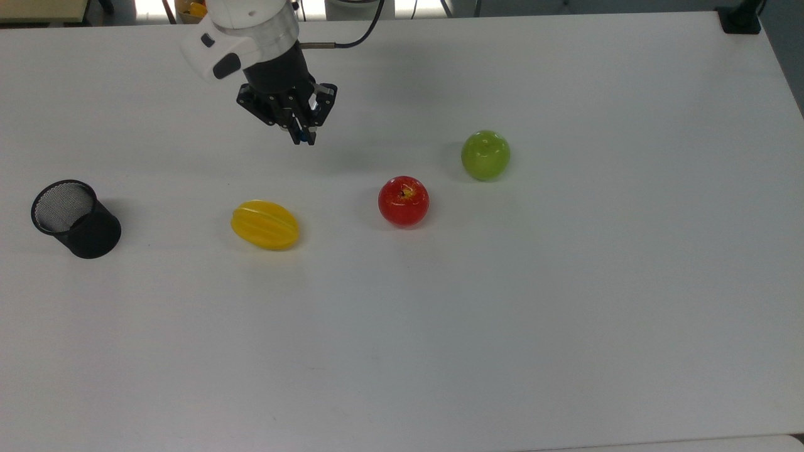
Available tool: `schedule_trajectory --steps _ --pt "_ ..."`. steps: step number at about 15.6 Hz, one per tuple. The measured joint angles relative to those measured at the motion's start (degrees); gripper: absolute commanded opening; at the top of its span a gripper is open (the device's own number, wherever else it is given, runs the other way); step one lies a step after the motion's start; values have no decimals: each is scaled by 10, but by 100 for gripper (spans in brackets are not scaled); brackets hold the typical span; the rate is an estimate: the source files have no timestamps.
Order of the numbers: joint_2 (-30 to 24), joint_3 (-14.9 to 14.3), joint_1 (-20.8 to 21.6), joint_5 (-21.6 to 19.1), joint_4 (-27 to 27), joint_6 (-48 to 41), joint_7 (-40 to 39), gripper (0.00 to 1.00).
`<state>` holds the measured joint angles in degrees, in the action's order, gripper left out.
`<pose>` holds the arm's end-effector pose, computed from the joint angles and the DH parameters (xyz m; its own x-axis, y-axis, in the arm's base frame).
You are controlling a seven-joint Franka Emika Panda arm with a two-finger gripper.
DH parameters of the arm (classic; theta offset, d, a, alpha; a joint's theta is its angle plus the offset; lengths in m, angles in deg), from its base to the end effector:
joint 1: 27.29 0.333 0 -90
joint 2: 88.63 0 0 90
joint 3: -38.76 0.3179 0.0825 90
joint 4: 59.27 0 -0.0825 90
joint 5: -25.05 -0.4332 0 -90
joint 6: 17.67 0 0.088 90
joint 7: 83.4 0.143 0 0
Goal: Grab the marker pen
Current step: 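Carry the marker over the table and lower it beside the red apple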
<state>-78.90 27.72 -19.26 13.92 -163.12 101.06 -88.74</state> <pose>0.6660 -0.0149 0.4031 0.9938 -0.0474 0.1006 -0.0334 -0.9901 -0.1365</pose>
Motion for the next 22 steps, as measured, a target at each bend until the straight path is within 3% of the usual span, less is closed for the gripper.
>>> schedule_trajectory --steps 6,16,20,22 --pt "23 6 21 16 -17 -10 -1 9" --pt "107 7 47 36 -9 -10 -1 11" --pt "122 7 49 36 0 -10 -1 35" --pt "124 7 49 37 1 -10 -1 37"
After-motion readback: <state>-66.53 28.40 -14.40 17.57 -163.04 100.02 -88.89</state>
